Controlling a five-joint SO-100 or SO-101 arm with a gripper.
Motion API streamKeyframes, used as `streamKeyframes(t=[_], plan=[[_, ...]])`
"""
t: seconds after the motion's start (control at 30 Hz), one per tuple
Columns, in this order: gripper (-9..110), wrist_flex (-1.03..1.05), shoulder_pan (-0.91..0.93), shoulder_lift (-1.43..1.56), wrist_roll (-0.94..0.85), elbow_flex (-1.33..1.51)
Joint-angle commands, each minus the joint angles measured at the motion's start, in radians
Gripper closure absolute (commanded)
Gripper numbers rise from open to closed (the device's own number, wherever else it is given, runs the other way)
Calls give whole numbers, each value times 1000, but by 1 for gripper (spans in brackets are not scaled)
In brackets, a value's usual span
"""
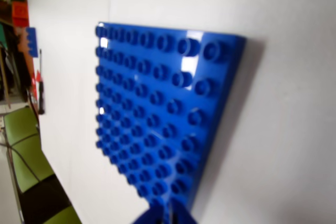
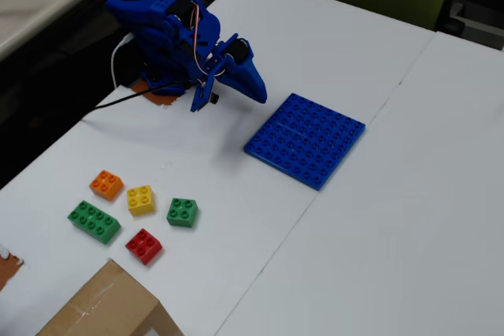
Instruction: Pick up the 2x2 green block and go up the 8x8 blue block.
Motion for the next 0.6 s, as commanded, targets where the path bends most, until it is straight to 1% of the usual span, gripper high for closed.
streamKeyframes(t=[0.0, 0.47, 0.53, 0.57], plan=[[101, 2, 23, 14, 5, 5], [101, 2, 15, 14, -9, 6], [101, 5, -8, 14, -95, 6], [101, 14, -12, 14, -202, 6]])
